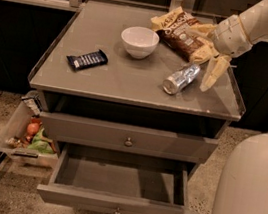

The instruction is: Place redbull can into middle drawer

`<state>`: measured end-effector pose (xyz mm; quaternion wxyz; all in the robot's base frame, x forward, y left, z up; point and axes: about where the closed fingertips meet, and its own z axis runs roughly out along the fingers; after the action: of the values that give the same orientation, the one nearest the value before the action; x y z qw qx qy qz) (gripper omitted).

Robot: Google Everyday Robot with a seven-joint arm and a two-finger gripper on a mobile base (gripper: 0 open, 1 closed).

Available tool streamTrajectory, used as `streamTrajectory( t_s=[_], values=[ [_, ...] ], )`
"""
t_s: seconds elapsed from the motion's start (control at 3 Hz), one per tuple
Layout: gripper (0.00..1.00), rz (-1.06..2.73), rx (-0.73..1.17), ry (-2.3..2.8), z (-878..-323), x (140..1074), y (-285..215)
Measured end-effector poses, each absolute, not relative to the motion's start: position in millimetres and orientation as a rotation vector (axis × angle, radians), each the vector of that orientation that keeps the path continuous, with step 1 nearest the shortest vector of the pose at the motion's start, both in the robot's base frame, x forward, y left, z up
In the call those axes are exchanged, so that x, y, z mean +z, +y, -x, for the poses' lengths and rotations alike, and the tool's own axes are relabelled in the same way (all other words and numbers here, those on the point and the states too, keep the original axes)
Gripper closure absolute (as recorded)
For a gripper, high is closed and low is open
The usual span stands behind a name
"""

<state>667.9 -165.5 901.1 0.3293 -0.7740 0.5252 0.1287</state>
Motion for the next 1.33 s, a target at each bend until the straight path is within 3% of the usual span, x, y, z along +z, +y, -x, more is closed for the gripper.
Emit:
streamTrajectory(
  t_s=[0.67, 1.33],
  values=[
    [0.00, 2.053, 0.443, 1.402, -651, 862, -155],
    [0.00, 2.090, 0.336, 1.391, -654, 859, -157]
  ],
)
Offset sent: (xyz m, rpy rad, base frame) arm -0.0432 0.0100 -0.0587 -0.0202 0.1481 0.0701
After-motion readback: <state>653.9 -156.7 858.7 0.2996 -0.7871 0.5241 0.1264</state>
